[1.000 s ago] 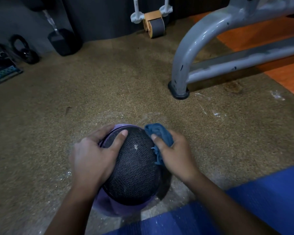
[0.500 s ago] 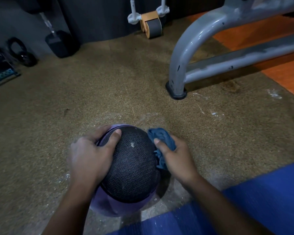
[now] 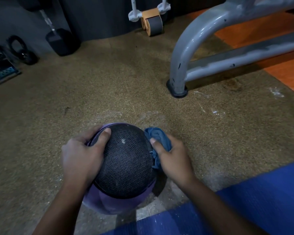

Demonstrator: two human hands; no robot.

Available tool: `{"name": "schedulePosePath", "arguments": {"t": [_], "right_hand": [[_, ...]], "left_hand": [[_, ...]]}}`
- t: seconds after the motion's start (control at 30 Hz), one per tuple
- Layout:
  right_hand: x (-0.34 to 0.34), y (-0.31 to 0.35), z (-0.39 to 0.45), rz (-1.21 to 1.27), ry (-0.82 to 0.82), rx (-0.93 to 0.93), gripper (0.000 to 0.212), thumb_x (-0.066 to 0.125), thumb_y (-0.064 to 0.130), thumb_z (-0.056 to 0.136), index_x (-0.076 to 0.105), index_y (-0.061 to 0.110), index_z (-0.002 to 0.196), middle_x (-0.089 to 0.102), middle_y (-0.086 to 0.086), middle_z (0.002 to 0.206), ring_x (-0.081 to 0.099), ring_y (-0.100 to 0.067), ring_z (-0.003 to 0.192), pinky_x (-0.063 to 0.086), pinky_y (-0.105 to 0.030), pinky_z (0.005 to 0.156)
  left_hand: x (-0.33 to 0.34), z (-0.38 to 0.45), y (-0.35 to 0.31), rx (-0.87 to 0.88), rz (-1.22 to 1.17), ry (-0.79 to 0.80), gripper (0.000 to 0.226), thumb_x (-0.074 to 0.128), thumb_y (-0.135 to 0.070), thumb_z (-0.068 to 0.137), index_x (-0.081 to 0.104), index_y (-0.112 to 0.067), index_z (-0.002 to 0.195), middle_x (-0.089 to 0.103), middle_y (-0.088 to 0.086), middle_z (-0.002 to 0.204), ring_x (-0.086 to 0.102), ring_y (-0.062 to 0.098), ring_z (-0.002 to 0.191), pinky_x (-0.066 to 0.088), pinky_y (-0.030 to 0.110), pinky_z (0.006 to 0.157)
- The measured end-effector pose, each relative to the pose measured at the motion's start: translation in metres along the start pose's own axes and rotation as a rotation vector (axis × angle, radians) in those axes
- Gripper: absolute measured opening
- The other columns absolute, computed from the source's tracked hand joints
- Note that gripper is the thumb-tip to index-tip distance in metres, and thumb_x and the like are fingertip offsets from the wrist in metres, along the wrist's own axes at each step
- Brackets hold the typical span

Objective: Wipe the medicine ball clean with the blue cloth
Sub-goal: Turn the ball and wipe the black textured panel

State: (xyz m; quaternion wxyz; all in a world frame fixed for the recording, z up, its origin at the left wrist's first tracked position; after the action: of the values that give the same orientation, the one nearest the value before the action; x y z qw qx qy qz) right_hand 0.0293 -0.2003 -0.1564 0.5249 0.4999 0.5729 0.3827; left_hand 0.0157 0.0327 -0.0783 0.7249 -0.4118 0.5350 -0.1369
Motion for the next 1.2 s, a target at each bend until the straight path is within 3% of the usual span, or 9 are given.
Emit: {"name": "schedulePosePath", "arguments": {"t": [0.07, 0.2, 0.37, 0.6, 0.73, 0.83, 1.0, 1.1, 1.2], "right_hand": [[0.002, -0.019, 0.004, 0.047, 0.018, 0.083, 0.018, 0.064, 0.037, 0.092, 0.072, 0.021, 0.09, 0.073, -0.007, 0.081, 0.07, -0.025, 0.074, 0.056, -0.05, 0.073], [0.0, -0.029, 0.003, 0.072, 0.032, 0.094, 0.012, 0.064, 0.03, 0.094, 0.072, 0.021, 0.092, 0.074, -0.007, 0.081, 0.071, -0.026, 0.074, 0.055, -0.047, 0.071], [-0.001, -0.031, 0.004, 0.116, 0.047, 0.128, 0.013, 0.064, 0.03, 0.094, 0.072, 0.02, 0.093, 0.074, -0.012, 0.087, 0.071, -0.03, 0.079, 0.055, -0.049, 0.075], [0.001, -0.007, -0.006, 0.05, 0.038, 0.074, 0.012, 0.063, 0.038, 0.093, 0.071, 0.031, 0.099, 0.072, -0.002, 0.09, 0.068, -0.017, 0.079, 0.055, -0.036, 0.07], [0.006, 0.037, -0.03, -0.18, 0.064, -0.157, 0.029, 0.062, 0.053, 0.088, 0.064, 0.043, 0.116, 0.051, 0.014, 0.106, 0.056, -0.002, 0.097, 0.045, -0.024, 0.087], [0.012, 0.05, -0.021, -0.281, 0.091, -0.226, 0.039, 0.058, 0.057, 0.086, 0.061, 0.041, 0.121, 0.051, 0.013, 0.107, 0.058, -0.007, 0.098, 0.046, -0.028, 0.088], [0.006, 0.002, 0.007, -0.012, 0.082, 0.068, 0.016, 0.064, 0.039, 0.092, 0.069, 0.024, 0.09, 0.071, -0.003, 0.086, 0.068, -0.021, 0.08, 0.055, -0.047, 0.08], [0.004, 0.001, -0.014, -0.06, 0.071, 0.02, 0.002, 0.064, 0.042, 0.091, 0.064, 0.044, 0.092, 0.062, 0.004, 0.106, 0.06, -0.005, 0.092, 0.049, -0.024, 0.088], [0.004, 0.035, -0.045, -0.163, 0.051, -0.168, 0.023, 0.06, 0.056, 0.085, 0.061, 0.053, 0.107, 0.048, 0.019, 0.109, 0.053, 0.006, 0.098, 0.036, -0.003, 0.084]], "left_hand": [[0.0, 0.001, 0.0, -0.013, 0.007, -0.006, 0.027, 0.069, -0.045, 0.086, 0.075, -0.035, 0.109, 0.072, -0.01, 0.116, 0.059, 0.006, 0.111, 0.04, 0.025, 0.095], [0.005, -0.007, -0.016, 0.084, 0.251, 0.05, 0.049, 0.045, -0.06, 0.09, 0.066, -0.033, 0.125, 0.064, -0.006, 0.131, 0.056, 0.023, 0.123, 0.042, 0.039, 0.103], [0.031, -0.031, -0.053, 0.346, 0.639, 0.17, 0.061, 0.015, -0.058, 0.094, 0.049, -0.039, 0.141, 0.046, -0.012, 0.149, 0.031, 0.019, 0.144, 0.017, 0.057, 0.114], [0.03, -0.019, -0.039, 0.294, 0.544, 0.167, 0.061, 0.019, -0.057, 0.09, 0.058, -0.037, 0.133, 0.055, -0.011, 0.141, 0.045, 0.019, 0.135, 0.037, 0.05, 0.107], [0.026, -0.007, -0.036, 0.251, 0.521, 0.147, 0.057, 0.023, -0.057, 0.089, 0.059, -0.04, 0.13, 0.056, -0.014, 0.14, 0.049, 0.018, 0.131, 0.042, 0.046, 0.102], [0.027, -0.002, -0.034, 0.236, 0.515, 0.148, 0.051, 0.027, -0.055, 0.093, 0.059, -0.041, 0.13, 0.055, -0.015, 0.141, 0.049, 0.017, 0.13, 0.04, 0.042, 0.102], [0.026, -0.003, -0.034, 0.227, 0.486, 0.14, 0.053, 0.027, -0.058, 0.088, 0.06, -0.044, 0.127, 0.054, -0.018, 0.14, 0.047, 0.015, 0.132, 0.039, 0.042, 0.104], [0.028, -0.003, -0.033, 0.227, 0.494, 0.146, 0.053, 0.027, -0.06, 0.088, 0.06, -0.045, 0.126, 0.055, -0.02, 0.138, 0.047, 0.014, 0.131, 0.04, 0.045, 0.105], [0.028, -0.002, -0.033, 0.232, 0.463, 0.162, 0.052, 0.029, -0.06, 0.087, 0.061, -0.045, 0.125, 0.055, -0.02, 0.138, 0.048, 0.013, 0.129, 0.04, 0.046, 0.104]]}}
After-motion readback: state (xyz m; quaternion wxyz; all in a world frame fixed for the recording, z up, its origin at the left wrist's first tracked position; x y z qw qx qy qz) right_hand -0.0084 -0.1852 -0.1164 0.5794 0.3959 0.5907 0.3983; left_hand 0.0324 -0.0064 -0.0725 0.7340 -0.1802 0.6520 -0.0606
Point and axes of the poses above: each hand's wrist, its own z-axis towards the middle knuckle, its own x-axis out of the palm, y = z × x, the point moved 7 cm from there along z, towards the middle knuckle
